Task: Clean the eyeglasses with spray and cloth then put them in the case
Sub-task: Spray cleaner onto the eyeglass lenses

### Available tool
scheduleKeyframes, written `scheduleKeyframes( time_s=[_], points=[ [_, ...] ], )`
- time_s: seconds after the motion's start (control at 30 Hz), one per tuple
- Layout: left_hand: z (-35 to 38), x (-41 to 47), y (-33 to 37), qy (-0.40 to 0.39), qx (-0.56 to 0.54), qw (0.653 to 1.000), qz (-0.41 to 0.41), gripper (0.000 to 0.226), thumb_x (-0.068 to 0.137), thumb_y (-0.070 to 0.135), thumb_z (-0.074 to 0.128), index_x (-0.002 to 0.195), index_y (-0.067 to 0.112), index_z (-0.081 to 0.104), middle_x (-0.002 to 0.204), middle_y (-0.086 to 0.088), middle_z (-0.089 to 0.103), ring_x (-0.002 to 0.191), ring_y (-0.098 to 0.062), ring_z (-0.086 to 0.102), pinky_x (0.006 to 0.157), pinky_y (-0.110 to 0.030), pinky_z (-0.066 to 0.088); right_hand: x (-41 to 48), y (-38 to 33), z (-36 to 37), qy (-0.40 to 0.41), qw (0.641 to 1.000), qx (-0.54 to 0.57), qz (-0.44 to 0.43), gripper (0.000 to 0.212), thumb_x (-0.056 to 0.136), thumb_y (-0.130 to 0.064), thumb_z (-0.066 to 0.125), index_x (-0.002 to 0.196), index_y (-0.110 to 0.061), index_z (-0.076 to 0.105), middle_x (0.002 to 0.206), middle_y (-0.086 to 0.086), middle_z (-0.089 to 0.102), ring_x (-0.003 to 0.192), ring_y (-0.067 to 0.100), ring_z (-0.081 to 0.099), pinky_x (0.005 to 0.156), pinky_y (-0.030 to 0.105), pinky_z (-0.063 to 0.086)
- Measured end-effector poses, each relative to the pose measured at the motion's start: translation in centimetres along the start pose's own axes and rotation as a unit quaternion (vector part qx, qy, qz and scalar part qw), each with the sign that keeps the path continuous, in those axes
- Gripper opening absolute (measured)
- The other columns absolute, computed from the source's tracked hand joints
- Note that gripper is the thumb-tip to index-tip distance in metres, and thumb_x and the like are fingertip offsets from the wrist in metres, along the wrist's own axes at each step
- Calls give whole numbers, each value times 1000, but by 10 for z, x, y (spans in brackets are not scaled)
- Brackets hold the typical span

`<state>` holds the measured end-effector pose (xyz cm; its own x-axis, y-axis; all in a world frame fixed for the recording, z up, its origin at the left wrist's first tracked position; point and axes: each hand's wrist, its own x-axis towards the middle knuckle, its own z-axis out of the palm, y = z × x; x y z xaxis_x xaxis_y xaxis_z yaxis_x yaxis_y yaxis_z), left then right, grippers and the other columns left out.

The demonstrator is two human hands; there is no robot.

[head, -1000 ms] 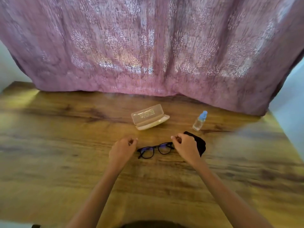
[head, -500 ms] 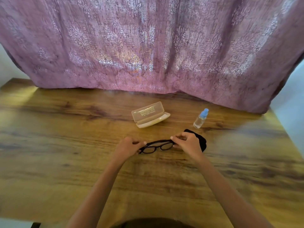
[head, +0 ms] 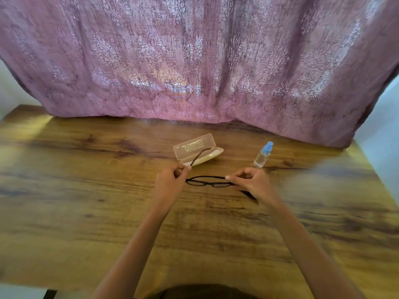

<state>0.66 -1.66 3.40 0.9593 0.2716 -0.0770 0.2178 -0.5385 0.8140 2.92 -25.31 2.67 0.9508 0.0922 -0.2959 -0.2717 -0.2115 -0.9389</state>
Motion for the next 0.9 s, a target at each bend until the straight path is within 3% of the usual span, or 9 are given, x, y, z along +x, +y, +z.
scheduleKeyframes(
  time_s=[0.1, 0.2, 0.3, 0.43, 0.63, 0.8, 0.9],
  points=[
    [0, 2, 3, 30, -43, 998, -19, 15, 93, 40, 58, 89, 25, 62, 63, 7, 65, 54, 1, 60, 52, -15, 41, -3, -5, 0, 11, 996, -84, -36, 18, 75, -31, 83, 79, -16, 74, 77, -2, 76, 77, 13, 73, 73, 25, 58],
    [0, 3, 3, 28, -73, 997, -18, 14, 93, 38, 60, 84, 27, 62, 63, 4, 67, 48, 4, 59, 53, -14, 46, -9, -13, 0, 11, 967, -226, -113, 10, 84, -34, 74, 85, -24, 75, 69, -13, 70, 67, -4, 66, 63, 9, 47],
    [-1, 4, 2, 29, -91, 995, -24, 14, 92, 38, 61, 82, 27, 63, 64, 2, 68, 48, 3, 59, 54, -14, 47, -11, -21, 1, 6, 946, -289, -148, 15, 89, -32, 70, 91, -19, 77, 65, -19, 65, 64, -10, 60, 60, 4, 42],
    [-2, 5, 1, 26, -105, 994, -32, 14, 92, 37, 61, 84, 26, 64, 65, 1, 69, 50, 1, 60, 59, -20, 51, -11, -26, 6, 38, 941, -300, -149, 17, 90, -33, 68, 88, -18, 77, 63, -15, 66, 60, -1, 62, 56, 7, 42],
    [-3, 4, 3, 21, -116, 992, -38, 15, 93, 34, 61, 88, 21, 65, 67, 0, 69, 48, 3, 59, 55, -14, 48, -12, -24, 17, 118, 942, -278, -149, 20, 91, -27, 67, 80, -12, 75, 65, -5, 70, 62, 7, 66, 63, 21, 53],
    [-4, 1, 4, 22, -135, 990, -44, 13, 92, 32, 63, 92, 19, 64, 71, -1, 69, 52, -2, 63, 60, -23, 56, -13, -25, 20, 155, 956, -219, -116, 16, 93, -26, 65, 82, -16, 69, 64, -5, 69, 58, 3, 68, 58, 8, 46],
    [-3, -1, 5, 12, -65, 998, -24, 20, 92, 32, 63, 106, 17, 60, 85, 3, 69, 72, -8, 66, 64, -22, 55, -12, -28, 20, 168, 960, -197, -108, 12, 93, -25, 65, 87, -16, 69, 66, -4, 70, 58, 5, 69, 54, 7, 48]
  ],
)
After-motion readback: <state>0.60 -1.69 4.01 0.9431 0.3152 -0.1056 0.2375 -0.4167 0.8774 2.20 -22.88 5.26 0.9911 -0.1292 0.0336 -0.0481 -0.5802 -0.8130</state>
